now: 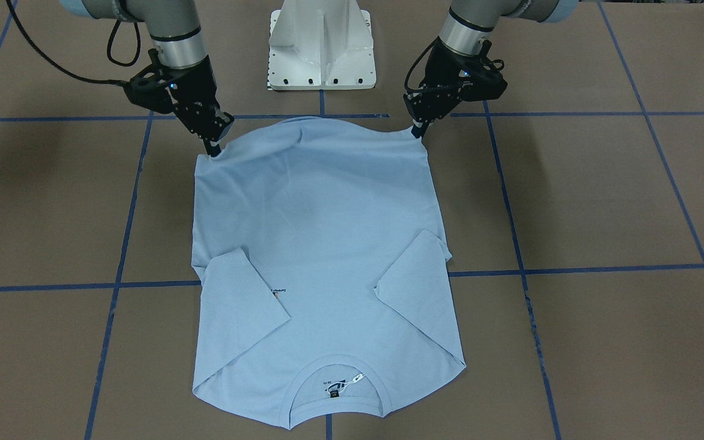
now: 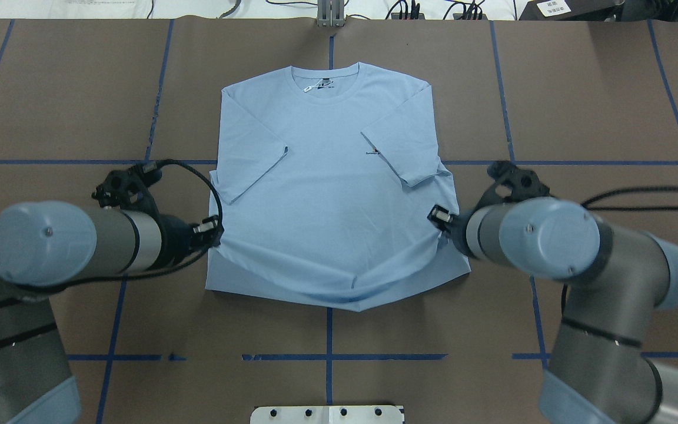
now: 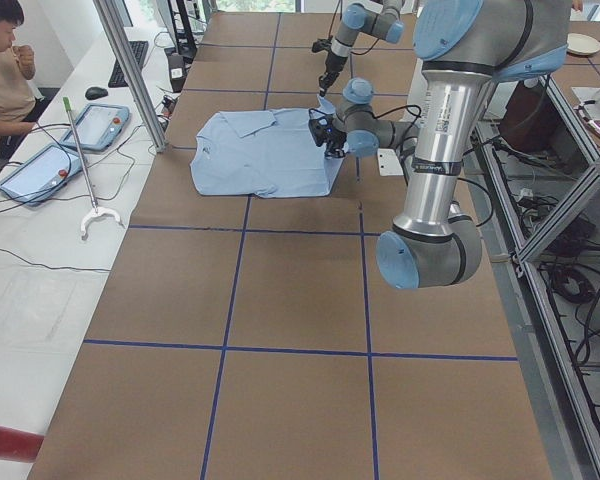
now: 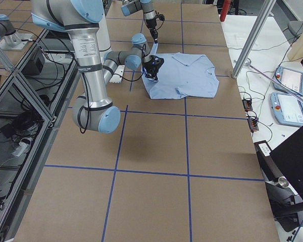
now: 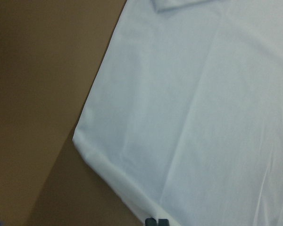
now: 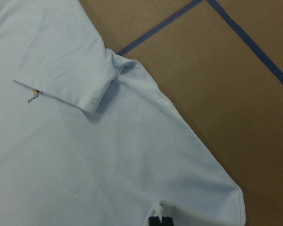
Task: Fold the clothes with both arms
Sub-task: 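Lift the hem with both grippers and fold it toward the collar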
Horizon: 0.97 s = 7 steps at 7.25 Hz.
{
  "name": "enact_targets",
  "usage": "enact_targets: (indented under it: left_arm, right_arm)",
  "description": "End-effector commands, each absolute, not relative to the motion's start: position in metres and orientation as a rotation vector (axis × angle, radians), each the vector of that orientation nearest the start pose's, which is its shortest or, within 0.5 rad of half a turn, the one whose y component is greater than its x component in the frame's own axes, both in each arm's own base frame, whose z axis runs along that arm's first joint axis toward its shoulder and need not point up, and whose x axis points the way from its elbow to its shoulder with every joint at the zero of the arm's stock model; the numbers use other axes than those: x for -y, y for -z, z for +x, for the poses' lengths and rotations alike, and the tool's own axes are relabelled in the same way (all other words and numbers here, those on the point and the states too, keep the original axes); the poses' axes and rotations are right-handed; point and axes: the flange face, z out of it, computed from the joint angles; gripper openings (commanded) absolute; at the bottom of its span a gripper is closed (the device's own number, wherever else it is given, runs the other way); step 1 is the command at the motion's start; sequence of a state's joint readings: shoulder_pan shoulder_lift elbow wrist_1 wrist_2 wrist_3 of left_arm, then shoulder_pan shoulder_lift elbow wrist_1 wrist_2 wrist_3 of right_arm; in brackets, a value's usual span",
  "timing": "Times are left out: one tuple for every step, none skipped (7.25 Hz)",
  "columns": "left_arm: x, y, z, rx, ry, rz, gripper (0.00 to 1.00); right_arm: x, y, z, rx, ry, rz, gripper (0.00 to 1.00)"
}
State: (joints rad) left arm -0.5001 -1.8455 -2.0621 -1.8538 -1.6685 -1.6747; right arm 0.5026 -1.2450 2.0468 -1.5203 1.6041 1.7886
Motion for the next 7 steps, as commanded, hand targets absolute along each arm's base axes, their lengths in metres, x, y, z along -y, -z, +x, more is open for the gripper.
enact_targets:
  left_arm:
    - [0.476,-0.283,0.395,-0.951,0.525,0.264,0.0]
    - [0.52,-0.285,0.396,-0.908,0.535,0.3,0.0]
    - [0.554,-0.292,0.388,-0.89,0.537,0.338,0.0]
    - [0.584,-0.306,0.391,-0.891,0.542,0.368,0.0]
    - [0.599,-0.317,0.399,-0.904,0.545,0.384,0.0]
    - [0.609,-0.32,0.41,-0.915,0.545,0.391,0.0]
    - [0.628,-0.319,0.427,-0.92,0.546,0.395,0.0]
  right_arm:
    - [0.509,-0.272,-0.395,0.793,-0.615,0.17,0.0]
    - [0.559,-0.267,-0.405,0.752,-0.638,0.182,0.0]
    - [0.603,-0.261,-0.414,0.709,-0.643,0.191,0.0]
    - [0.638,-0.266,-0.42,0.693,-0.647,0.203,0.0]
    - [0.656,-0.277,-0.431,0.716,-0.65,0.22,0.0]
    - [0.67,-0.28,-0.441,0.715,-0.651,0.224,0.0]
    - [0.681,-0.282,-0.452,0.692,-0.655,0.214,0.0]
